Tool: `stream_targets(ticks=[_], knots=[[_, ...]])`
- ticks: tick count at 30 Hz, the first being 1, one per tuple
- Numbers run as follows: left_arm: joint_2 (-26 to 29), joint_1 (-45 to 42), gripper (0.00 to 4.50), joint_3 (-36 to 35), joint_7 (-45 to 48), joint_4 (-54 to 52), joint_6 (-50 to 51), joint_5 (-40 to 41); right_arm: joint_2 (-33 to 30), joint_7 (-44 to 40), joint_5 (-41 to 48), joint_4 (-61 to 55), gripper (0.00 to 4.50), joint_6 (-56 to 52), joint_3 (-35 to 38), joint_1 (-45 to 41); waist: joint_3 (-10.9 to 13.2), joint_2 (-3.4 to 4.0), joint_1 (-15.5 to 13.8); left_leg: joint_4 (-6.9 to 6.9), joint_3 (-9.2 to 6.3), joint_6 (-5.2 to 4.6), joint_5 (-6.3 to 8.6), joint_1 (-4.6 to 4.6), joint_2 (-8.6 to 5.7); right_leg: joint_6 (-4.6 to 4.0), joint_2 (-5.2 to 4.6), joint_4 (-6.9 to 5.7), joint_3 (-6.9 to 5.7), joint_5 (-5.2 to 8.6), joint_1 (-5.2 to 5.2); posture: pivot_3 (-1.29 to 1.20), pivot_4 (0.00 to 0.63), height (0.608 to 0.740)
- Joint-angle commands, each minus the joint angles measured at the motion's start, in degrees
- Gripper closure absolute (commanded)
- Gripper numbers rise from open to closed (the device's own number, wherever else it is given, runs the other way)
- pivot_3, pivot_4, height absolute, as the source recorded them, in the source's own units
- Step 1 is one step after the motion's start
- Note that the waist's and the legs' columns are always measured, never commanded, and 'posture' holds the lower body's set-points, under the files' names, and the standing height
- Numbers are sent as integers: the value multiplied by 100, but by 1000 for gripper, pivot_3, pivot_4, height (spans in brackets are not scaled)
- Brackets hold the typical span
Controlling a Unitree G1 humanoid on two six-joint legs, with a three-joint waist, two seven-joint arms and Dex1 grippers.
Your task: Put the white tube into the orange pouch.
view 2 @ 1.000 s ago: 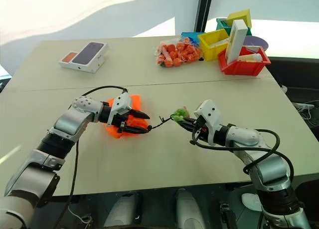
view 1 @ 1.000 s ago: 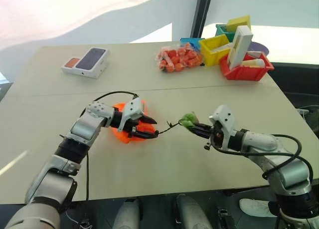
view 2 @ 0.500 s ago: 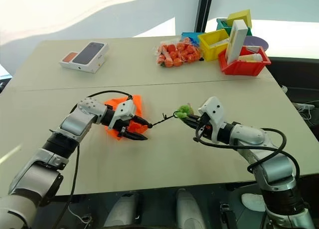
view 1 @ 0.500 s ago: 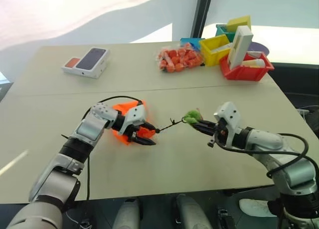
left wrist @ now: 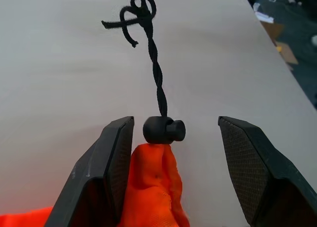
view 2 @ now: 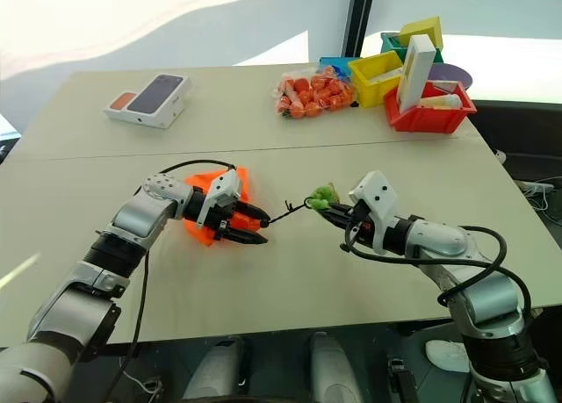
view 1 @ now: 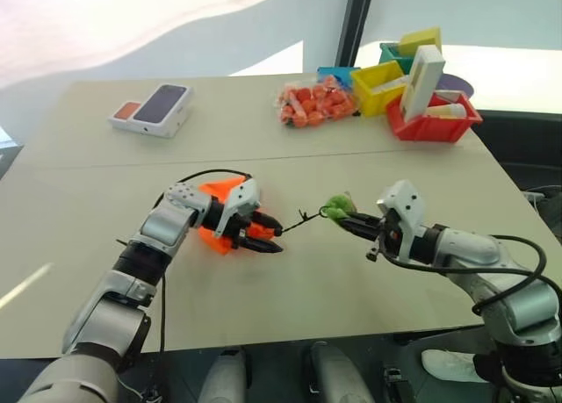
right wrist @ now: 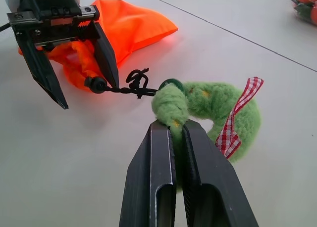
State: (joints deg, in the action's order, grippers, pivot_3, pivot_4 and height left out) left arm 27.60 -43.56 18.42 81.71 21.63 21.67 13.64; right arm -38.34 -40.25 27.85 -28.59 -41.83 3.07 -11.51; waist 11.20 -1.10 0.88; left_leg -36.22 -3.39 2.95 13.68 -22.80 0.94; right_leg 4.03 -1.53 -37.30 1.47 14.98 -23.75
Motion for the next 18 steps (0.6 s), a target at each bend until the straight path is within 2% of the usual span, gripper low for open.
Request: stream_targets(ticks=[1,18], knots=[[-24,-250,1637,-194,139,177,223,156,-57,-19,59,-230,4452,59,47,8,0,0,0,0,0,0,0,0,0,0,0,-1,0,0,0,0,150,740],[-97,-351,1637,-110,312,552,-24,-81,-58,-20,37,-222,4452,82,25,-8,0,0,2,-1,-1,0,0,2,0,0,0,-6,0,0,0,0,150,740]])
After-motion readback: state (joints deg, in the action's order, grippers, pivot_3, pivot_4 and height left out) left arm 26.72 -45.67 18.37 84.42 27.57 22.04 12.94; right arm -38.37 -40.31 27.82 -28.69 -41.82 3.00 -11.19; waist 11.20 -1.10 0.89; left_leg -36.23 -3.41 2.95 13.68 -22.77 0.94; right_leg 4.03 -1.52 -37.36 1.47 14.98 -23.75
